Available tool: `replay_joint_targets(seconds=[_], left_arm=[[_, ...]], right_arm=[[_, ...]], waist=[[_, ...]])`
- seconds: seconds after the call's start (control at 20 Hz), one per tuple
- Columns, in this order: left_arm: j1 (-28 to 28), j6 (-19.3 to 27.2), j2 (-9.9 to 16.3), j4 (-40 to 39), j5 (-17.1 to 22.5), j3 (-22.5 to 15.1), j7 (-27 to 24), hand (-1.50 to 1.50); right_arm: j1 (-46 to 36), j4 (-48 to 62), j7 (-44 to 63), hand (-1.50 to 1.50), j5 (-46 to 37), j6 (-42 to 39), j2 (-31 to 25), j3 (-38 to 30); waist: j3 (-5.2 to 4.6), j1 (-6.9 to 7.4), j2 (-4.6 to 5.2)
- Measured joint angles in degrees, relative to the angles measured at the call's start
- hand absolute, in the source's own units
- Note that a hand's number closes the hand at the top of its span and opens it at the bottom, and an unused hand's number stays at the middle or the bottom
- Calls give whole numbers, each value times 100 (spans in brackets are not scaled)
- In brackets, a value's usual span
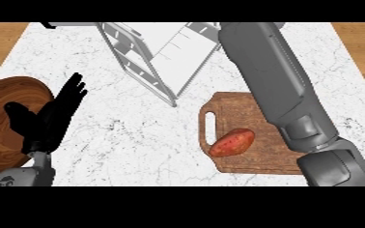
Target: Pick the lemon from the cutting board and place it in the tiered basket
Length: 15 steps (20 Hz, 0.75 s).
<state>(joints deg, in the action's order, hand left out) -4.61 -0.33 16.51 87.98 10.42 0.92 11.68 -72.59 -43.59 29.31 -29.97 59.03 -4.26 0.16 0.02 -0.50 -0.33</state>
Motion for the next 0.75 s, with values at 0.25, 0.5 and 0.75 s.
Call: replay_joint_targets(seconds=[0.25,0.5,0.75], left_arm=[[252,14,-20,54,-44,51,-115,0],[303,-9,23,130,-15,143,-60,0],[386,-40,7,302,-1,162,-19,0]], right_arm=[[784,-1156,456,-150,-162,-160,-435,-34],[1751,-2642,986,-150,-243,-590,-1070,-78],[2839,-4323,1555,-150,-237,-1188,-1691,-192]], waist=[[0,-135,-54],[-1,-209,-70],[-1,-179,-54]])
